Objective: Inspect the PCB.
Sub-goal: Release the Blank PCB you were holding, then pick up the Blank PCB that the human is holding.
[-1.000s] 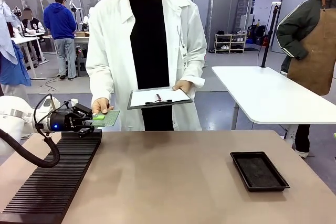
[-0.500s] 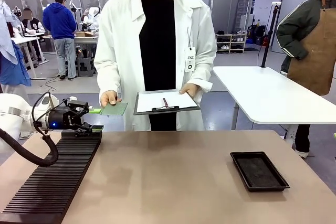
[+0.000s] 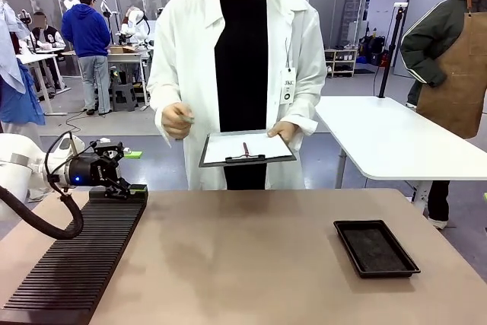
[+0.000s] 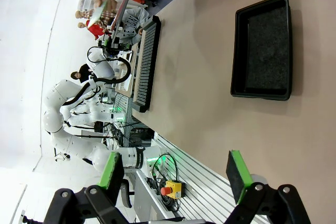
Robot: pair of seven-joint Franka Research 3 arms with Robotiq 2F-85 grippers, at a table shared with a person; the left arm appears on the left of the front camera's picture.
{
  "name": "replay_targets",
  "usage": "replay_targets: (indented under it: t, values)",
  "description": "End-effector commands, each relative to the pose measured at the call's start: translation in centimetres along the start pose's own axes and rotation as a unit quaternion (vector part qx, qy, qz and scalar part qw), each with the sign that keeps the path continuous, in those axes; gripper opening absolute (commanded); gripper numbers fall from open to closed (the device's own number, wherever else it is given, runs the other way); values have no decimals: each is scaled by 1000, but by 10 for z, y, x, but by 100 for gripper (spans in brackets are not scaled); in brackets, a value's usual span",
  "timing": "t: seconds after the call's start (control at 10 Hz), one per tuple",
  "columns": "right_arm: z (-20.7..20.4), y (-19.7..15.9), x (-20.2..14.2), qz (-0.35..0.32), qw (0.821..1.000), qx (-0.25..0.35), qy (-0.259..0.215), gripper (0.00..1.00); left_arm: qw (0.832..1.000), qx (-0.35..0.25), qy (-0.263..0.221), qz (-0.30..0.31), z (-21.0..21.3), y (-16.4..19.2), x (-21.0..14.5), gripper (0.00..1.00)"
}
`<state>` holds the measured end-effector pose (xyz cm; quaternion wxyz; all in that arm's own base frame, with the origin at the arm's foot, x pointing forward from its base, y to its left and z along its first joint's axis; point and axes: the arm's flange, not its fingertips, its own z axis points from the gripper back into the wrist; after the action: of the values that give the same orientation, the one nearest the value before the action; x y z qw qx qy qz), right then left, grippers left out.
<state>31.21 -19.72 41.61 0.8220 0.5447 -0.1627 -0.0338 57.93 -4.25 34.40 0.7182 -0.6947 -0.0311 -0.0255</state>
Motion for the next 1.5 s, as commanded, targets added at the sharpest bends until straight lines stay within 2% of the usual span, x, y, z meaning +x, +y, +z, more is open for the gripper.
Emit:
replay_targets:
  t: [0.0, 1.2, 1.3, 1.4]
  values:
    - [1, 1, 1, 2, 1000, 5, -2, 100, 1000, -2, -1, 1, -1, 1, 1, 100]
    - [1, 1, 1, 2, 1000, 5, -2, 100, 1000, 0, 0, 1, 0, 1, 0, 100]
    - [1, 1, 1, 2, 1000, 5, -2, 100, 1000, -9, 26, -10, 7, -12, -9, 100]
    - [1, 1, 1, 2, 1000, 5, -2, 100, 999, 4, 30, -13, 27, -28, -34, 100]
